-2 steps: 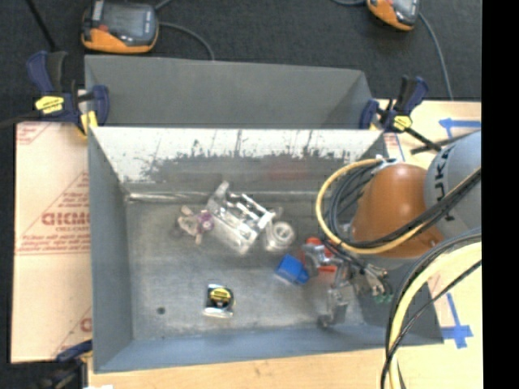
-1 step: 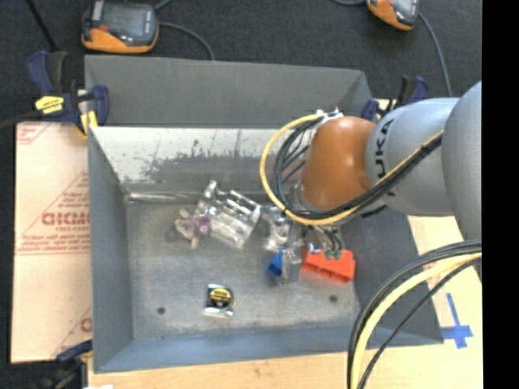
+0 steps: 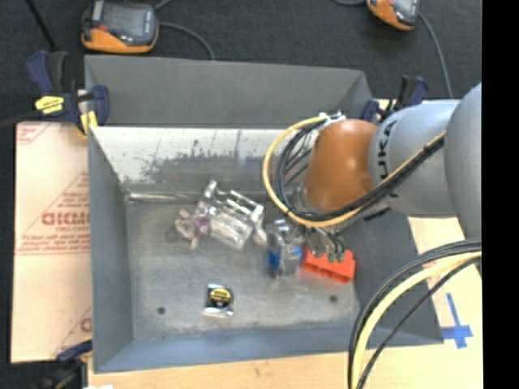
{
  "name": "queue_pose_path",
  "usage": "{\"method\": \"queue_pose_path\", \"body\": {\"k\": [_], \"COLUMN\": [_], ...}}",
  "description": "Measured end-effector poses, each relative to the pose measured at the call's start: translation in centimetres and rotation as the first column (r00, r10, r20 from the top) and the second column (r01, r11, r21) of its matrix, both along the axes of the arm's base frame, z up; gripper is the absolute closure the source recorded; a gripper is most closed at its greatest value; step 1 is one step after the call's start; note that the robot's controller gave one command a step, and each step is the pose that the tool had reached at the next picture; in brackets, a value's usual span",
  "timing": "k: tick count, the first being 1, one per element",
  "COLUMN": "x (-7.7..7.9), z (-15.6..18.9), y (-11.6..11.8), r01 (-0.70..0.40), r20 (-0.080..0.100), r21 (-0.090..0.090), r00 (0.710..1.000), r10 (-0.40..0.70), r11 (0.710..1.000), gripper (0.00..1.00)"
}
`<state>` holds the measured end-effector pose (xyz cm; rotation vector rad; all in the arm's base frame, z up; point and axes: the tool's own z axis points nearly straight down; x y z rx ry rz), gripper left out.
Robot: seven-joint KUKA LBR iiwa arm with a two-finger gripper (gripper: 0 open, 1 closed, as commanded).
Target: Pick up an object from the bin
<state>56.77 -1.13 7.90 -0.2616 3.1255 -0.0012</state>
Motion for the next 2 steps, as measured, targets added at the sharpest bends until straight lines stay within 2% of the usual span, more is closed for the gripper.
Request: {"method": "queue_pose_path", "body": {"k": [1, 2], "x": [-2.7, 4.2], "z": [11.1, 22.5], "y": [0.5, -1.0], "r01": [-0.001, 0.059], "r20": [0.006, 0.011], "r21": [-0.001, 0.000], "r00": [1.000, 0.998], "r10": [0.001, -0.059], "r11": [1.000, 0.998], "gripper": [1.00, 1.00]}}
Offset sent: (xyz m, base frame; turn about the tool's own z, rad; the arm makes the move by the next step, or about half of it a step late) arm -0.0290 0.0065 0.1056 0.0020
